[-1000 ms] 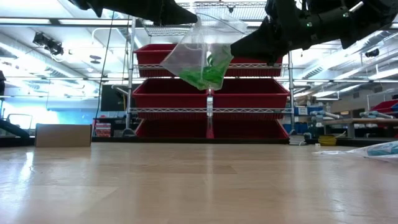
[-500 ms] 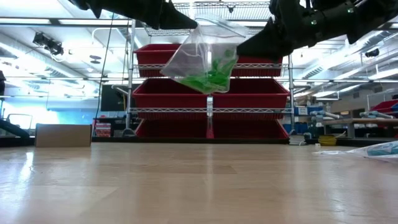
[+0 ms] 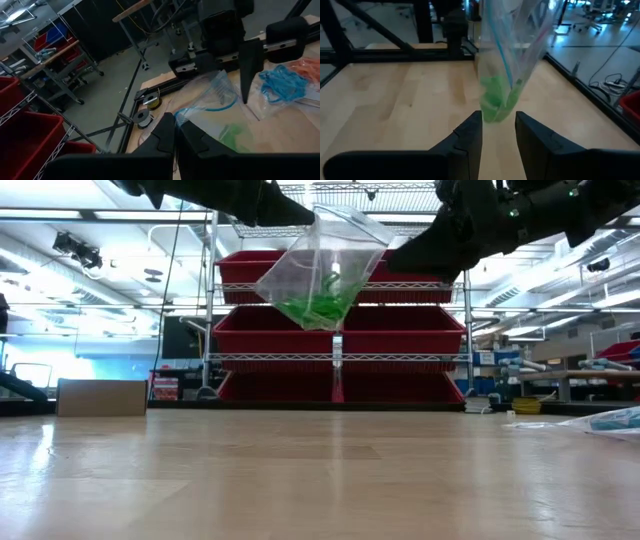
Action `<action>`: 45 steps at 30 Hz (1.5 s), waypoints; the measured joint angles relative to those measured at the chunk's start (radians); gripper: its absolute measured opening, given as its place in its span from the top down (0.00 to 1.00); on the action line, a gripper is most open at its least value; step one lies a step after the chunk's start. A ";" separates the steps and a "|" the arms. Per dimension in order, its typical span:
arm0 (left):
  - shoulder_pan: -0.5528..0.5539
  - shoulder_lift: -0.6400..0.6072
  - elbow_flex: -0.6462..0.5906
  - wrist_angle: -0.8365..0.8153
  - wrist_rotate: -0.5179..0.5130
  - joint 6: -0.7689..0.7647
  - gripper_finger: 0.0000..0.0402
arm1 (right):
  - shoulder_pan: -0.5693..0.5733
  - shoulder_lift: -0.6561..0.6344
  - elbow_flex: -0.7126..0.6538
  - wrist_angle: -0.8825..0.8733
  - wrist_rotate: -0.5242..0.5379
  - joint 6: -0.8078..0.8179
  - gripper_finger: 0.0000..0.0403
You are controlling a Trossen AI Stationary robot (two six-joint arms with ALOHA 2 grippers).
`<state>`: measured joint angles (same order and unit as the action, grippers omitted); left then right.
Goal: Sort rubber bands
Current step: Close the transparent zip bag
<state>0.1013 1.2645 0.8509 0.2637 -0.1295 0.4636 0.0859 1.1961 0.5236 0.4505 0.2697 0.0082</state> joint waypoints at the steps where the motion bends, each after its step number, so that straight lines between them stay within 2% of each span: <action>1: 0.000 0.000 0.000 0.000 0.000 0.000 0.98 | 0.004 0.000 0.000 0.001 0.003 0.000 0.74; 20: 0.000 0.000 0.000 0.008 0.001 -0.023 0.98 | -0.009 0.001 0.000 0.138 0.015 -0.063 0.74; 25: 0.000 0.000 0.000 0.013 0.001 -0.024 0.98 | -0.031 0.001 0.000 0.147 -0.028 -0.048 0.74; 31: 0.000 0.000 0.000 0.039 0.037 -0.027 0.98 | -0.039 0.001 0.000 0.154 -0.039 -0.047 0.74; 45: -0.010 0.018 0.000 0.041 0.041 -0.031 0.98 | -0.050 0.001 0.000 0.189 -0.064 -0.055 0.76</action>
<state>0.0912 1.2827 0.8505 0.3048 -0.0883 0.4322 0.0363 1.1973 0.5236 0.6395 0.2058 -0.0467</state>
